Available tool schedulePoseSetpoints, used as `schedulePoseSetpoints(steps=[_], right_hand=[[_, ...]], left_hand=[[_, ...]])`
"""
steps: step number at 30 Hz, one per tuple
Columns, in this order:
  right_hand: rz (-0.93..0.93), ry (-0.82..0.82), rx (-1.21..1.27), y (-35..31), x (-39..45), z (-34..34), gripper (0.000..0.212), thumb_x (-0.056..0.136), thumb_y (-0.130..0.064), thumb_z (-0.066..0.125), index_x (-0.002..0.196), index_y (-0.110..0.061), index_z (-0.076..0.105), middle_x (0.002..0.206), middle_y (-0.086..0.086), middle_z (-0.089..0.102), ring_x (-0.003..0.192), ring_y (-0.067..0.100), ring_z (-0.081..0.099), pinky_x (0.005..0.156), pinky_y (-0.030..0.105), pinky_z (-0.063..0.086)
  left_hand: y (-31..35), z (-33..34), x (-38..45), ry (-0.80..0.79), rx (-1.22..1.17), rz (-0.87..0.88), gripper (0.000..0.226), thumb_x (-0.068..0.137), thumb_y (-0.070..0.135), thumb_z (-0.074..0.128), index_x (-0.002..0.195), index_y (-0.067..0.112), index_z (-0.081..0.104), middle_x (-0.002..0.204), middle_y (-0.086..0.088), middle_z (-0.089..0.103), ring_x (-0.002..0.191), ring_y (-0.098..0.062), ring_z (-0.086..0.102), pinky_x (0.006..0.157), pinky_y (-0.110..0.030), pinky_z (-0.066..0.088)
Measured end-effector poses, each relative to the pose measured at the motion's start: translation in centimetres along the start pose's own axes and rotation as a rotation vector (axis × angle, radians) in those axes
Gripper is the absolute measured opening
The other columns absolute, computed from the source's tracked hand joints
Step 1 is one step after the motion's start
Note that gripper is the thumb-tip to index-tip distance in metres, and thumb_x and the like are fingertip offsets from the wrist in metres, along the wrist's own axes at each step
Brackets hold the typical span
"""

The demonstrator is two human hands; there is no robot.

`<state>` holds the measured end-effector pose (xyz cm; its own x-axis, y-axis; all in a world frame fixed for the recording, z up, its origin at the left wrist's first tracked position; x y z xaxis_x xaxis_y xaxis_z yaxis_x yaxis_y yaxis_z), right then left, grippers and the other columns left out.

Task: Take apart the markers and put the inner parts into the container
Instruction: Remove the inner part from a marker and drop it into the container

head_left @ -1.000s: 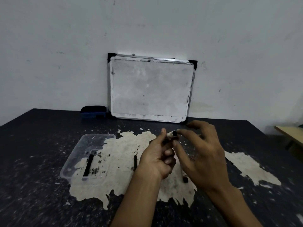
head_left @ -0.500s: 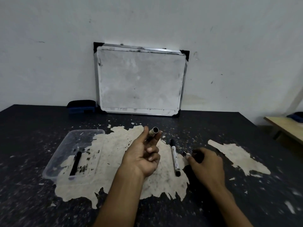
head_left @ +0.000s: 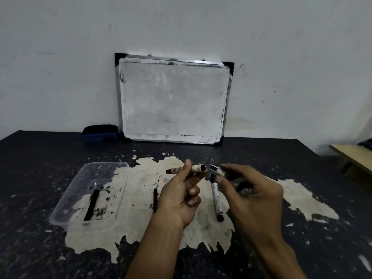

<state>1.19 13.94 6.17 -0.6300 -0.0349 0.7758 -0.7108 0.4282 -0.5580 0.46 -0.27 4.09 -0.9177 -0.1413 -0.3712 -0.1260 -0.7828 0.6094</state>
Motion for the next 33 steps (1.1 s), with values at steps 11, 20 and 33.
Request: schedulePoseSetpoints(steps=[11,20,33], right_hand=[[-0.156,-0.118,-0.222,-0.6,0.5,0.7,0.024,0.072,-0.005,0.084,0.095,-0.010,0.079,0.086,0.000,0.075,0.075,0.021,0.067,0.063,0.039,0.057],[-0.149,-0.146,-0.186,-1.2,0.9,0.8,0.024,0.067,0.000,0.085,0.089,-0.007,0.079,0.070,0.003,0.072,0.060,0.021,0.064,0.054,0.038,0.055],[0.417,-0.158,0.131,-1.1,0.4,0.2,0.016,0.071,-0.013,0.084,0.086,-0.019,0.081,0.066,-0.002,0.075,0.056,0.022,0.069,0.050,0.037,0.058]], left_hand=[[-0.1,0.1,-0.4,-0.001,0.126,0.091,0.025,0.086,0.031,0.073,0.069,0.014,0.067,0.075,-0.012,0.079,0.028,-0.005,0.035,0.028,-0.013,0.021],[0.0,0.1,-0.8,0.022,0.241,0.263,0.024,0.089,0.025,0.071,0.075,0.005,0.069,0.076,-0.015,0.078,0.032,-0.005,0.034,0.030,-0.015,0.022],[-0.1,0.2,-1.7,-0.044,0.367,0.511,0.015,0.088,0.018,0.073,0.083,0.004,0.070,0.065,-0.009,0.074,0.035,-0.009,0.040,0.041,-0.021,0.039]])
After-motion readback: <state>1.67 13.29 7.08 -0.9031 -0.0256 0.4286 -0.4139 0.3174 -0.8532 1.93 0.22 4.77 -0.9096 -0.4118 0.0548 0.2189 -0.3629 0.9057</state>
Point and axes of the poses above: each hand's wrist, its own x-axis towards the middle knuckle, its own z-axis out of the palm, y = z × x, the point moved 1 cm from there along x, towards the middle knuckle
